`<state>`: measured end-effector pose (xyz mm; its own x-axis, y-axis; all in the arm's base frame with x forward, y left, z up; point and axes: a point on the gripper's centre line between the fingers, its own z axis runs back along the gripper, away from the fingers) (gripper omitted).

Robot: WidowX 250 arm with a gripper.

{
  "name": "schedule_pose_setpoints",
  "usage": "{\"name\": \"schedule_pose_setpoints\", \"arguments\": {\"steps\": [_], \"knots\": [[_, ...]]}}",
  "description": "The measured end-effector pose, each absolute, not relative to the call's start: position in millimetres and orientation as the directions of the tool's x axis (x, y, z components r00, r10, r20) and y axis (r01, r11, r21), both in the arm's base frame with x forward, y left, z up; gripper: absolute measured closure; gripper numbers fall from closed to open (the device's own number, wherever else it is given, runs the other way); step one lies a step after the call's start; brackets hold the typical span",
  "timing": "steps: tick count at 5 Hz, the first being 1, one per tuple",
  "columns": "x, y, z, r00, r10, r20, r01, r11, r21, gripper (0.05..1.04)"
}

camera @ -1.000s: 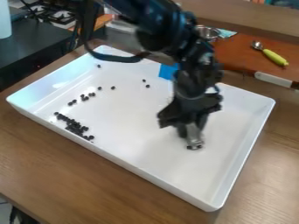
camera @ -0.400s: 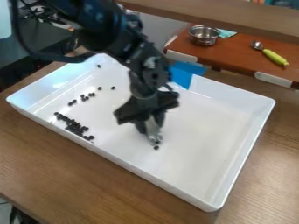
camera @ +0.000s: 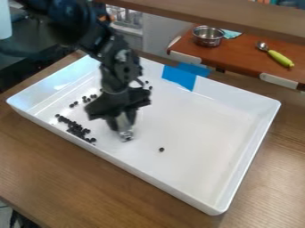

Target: Sweep into pile

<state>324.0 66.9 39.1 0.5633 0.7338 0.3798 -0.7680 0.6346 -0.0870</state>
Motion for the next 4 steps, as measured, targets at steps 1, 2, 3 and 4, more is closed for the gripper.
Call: {"name": "schedule_pose_setpoints", "arguments": {"steps": [1, 2, 3, 4], "knots": [[311, 89, 40, 0.568, 0.742, 0.355, -0.792, 0.610, -0.007, 0.701], [299, 102, 42, 0.556, 0.769, 0.316, -0.817, 0.575, 0.041, 0.701], [307, 89, 53, 0.530, 0.806, 0.264, -0.826, 0.561, -0.056, 0.700], [343, 56, 74, 0.506, 0.827, 0.246, -0.800, 0.556, -0.226, 0.700]]}}
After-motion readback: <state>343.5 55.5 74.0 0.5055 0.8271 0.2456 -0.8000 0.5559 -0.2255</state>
